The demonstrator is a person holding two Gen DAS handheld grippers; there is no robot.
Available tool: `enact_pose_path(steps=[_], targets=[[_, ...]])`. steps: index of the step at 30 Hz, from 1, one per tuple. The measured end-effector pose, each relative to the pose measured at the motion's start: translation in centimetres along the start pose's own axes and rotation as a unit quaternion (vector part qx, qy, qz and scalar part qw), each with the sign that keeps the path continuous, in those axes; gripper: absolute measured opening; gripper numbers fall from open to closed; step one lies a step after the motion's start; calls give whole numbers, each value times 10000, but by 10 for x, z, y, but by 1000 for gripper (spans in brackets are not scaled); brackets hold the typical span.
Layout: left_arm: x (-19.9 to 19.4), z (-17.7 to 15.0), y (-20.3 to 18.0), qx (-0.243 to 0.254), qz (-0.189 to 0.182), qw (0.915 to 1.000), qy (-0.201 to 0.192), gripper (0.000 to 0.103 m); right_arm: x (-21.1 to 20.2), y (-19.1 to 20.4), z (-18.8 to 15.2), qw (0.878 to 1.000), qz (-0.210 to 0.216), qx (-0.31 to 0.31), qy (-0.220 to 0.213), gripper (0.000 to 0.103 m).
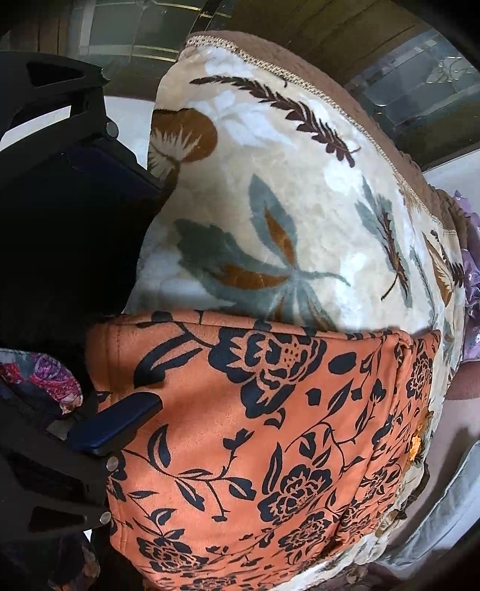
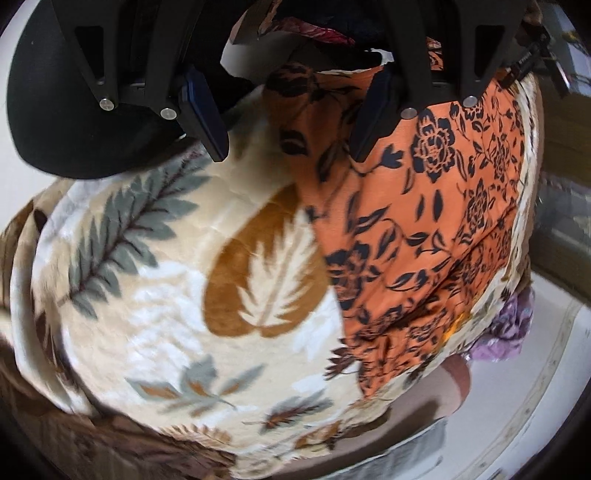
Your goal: Fold small clothes
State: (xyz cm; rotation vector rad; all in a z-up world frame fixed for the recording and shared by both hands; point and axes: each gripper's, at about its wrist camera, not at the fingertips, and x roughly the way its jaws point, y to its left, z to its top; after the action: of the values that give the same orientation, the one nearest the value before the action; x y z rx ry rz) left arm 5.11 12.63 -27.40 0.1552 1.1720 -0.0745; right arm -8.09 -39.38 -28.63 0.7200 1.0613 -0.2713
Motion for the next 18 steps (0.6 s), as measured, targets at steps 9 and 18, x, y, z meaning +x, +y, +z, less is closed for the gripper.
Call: enact_pose_path(steps=[9,18], targets=[[-2,2,0,-1,-432,9990,-64,75,30,10,-3,9987,-383,-347,-38,72],[18,4,17,-395,-985,9940,281,75,29,33,-16,9917,-759,-1035,42,51]])
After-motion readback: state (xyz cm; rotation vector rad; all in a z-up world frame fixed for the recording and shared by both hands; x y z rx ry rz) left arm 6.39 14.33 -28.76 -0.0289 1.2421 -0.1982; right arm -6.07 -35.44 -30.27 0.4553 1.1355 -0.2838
